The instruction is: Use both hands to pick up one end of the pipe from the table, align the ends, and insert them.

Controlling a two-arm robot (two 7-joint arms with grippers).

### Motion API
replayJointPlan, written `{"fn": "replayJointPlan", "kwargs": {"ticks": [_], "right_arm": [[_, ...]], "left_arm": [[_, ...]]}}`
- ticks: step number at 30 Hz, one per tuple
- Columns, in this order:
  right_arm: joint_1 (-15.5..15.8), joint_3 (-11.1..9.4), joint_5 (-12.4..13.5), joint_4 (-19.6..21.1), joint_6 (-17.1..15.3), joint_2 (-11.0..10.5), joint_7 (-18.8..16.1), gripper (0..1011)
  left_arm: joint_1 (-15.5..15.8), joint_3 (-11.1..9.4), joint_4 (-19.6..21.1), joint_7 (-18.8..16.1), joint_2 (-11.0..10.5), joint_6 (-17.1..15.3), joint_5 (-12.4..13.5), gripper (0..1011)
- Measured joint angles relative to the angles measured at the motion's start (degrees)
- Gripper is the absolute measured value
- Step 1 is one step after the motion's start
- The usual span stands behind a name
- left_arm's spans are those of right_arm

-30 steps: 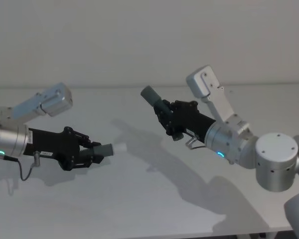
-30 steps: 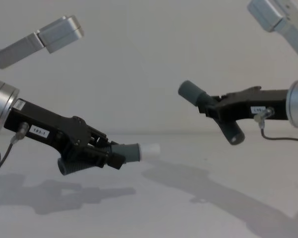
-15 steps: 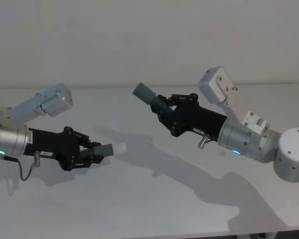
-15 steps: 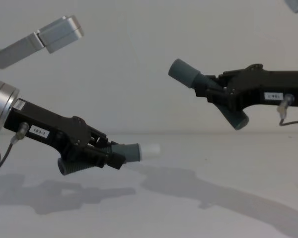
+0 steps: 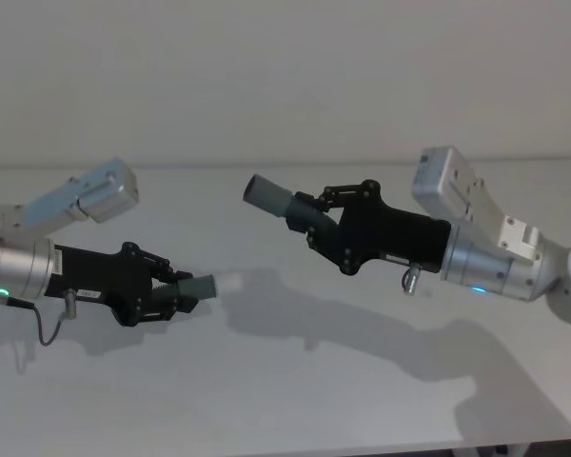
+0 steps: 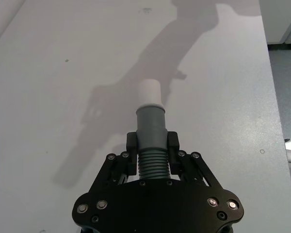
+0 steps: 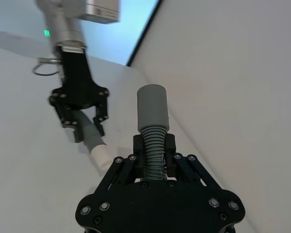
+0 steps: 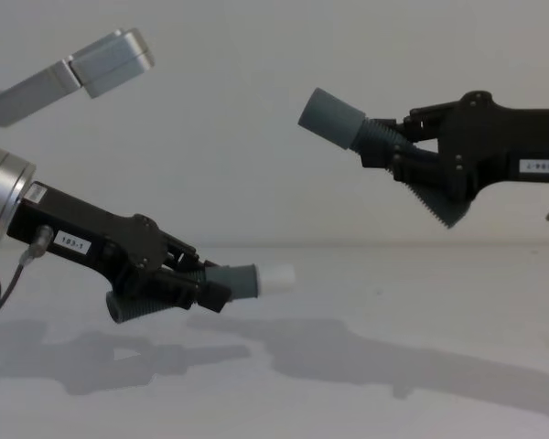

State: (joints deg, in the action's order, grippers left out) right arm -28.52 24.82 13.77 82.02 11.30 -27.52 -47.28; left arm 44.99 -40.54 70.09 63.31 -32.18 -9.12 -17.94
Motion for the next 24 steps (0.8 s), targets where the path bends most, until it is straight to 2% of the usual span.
{"fn": "replayJointPlan", "kwargs": {"ticks": [11, 18, 24], "right_arm": [[-3.41, 2.08, 1.21, -3.24, 8.87, -1.39, -7.98, 215], [-4.51, 3.06, 0.43, -4.12, 11.02, -1.56, -9.32, 214], [-4.89, 3.60, -0.65, -4.57, 11.48, -1.53, -9.05, 214]], "left_arm": [[0.00, 0.00, 0.00, 0.00, 0.00, 0.00, 0.00, 321], [0.00, 0.00, 0.00, 0.00, 0.00, 0.00, 0.00, 321], [0.00, 0.00, 0.00, 0.00, 0.00, 0.00, 0.00, 321]]}}
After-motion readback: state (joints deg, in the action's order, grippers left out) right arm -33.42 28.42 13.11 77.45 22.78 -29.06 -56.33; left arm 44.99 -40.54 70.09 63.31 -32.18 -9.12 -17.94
